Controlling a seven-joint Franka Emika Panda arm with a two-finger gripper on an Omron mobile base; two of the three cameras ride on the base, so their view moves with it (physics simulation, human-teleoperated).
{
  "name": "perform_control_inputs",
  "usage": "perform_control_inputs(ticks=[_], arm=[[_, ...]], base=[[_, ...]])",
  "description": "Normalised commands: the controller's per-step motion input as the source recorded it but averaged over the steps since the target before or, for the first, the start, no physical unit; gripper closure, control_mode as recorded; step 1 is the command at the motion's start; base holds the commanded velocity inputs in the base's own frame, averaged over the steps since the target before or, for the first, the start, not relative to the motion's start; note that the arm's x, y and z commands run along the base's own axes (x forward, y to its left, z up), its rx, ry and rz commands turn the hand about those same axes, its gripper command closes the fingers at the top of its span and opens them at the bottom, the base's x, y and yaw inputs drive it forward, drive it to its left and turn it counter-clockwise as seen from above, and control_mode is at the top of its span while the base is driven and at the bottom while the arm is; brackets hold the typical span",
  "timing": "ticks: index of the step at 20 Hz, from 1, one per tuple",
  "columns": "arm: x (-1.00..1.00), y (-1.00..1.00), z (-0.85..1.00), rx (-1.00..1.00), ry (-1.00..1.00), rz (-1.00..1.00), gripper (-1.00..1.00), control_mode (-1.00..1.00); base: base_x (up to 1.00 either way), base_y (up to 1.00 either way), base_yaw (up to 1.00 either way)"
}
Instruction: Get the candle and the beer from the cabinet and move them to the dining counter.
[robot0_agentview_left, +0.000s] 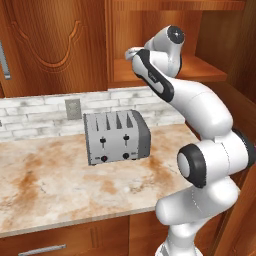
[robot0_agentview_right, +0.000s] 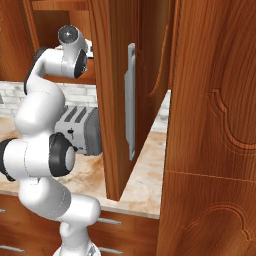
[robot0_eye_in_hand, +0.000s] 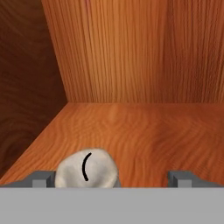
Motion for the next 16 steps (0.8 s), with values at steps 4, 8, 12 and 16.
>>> perform_control_inputs(ticks=[4,8,12,16], arm=[[0.08,0.03,-0.08,0.00,0.00,0.00,-1.00,-1.00],[0.07,0.05,-0.07,0.00,0.00,0.00,-1.00,-1.00],[0.09,0.05,-0.11,0.00,0.00,0.00,-1.00,-1.00],[0.10,0.04,-0.10,0.00,0.00,0.00,1.00,-1.00]], base=[[0.00,0.00,0.00],[0.00,0.00,0.00],[0.00,0.00,0.00],[0.00,0.00,0.00]])
